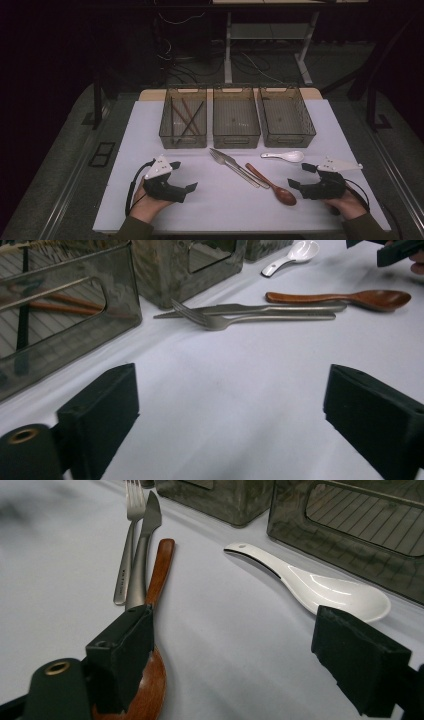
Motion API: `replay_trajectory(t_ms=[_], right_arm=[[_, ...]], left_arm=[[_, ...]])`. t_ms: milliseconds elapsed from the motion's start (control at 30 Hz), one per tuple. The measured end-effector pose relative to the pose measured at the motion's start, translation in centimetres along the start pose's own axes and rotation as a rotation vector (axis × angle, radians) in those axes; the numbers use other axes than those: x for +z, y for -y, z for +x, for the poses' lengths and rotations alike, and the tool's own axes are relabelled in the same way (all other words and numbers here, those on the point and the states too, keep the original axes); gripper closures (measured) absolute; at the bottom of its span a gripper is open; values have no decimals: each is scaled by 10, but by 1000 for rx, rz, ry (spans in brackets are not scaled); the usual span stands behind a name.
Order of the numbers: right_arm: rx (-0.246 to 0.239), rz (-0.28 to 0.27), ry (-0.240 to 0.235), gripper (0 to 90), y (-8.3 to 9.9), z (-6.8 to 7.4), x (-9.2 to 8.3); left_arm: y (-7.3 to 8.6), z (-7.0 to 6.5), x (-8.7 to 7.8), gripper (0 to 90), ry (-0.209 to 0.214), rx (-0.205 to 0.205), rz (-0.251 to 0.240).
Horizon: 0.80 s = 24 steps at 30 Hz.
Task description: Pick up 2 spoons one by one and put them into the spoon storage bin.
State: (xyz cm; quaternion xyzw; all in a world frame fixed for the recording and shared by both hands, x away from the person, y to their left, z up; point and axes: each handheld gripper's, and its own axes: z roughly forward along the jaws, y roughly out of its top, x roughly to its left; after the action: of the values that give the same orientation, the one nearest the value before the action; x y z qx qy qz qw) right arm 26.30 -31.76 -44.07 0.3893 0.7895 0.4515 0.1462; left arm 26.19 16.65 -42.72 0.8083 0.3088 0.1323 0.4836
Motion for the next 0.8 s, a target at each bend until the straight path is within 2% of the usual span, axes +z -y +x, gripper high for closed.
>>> replay_trajectory(t_ms=[100, 200, 267, 333, 400, 500, 600, 800], right_arm=[[5, -7, -2, 171, 0, -1, 0], [7, -4, -11, 170, 0, -2, -1], [5, 1, -22, 134, 0, -2, -2], [0, 4, -31, 133, -1, -3, -3], [12, 19, -27, 133, -4, -5, -4], [22, 30, -47, 121, -7, -9, -7], [28, 44, -43, 124, -10, -13, -8], [23, 40, -38, 152, -20, -16, -6]], left_arm=[[7, 0, -1, 2, -1, -13, 7], [11, -1, 0, 0, 9, -14, 18], [11, -1, 1, 0, 10, -16, 19], [11, 0, 2, 0, 9, -11, 21], [11, 0, 2, 0, 17, -8, 31], [9, 2, 3, 0, 22, -13, 33], [8, 3, 5, 0, 37, -17, 32], [7, 1, 6, 0, 38, -6, 29]])
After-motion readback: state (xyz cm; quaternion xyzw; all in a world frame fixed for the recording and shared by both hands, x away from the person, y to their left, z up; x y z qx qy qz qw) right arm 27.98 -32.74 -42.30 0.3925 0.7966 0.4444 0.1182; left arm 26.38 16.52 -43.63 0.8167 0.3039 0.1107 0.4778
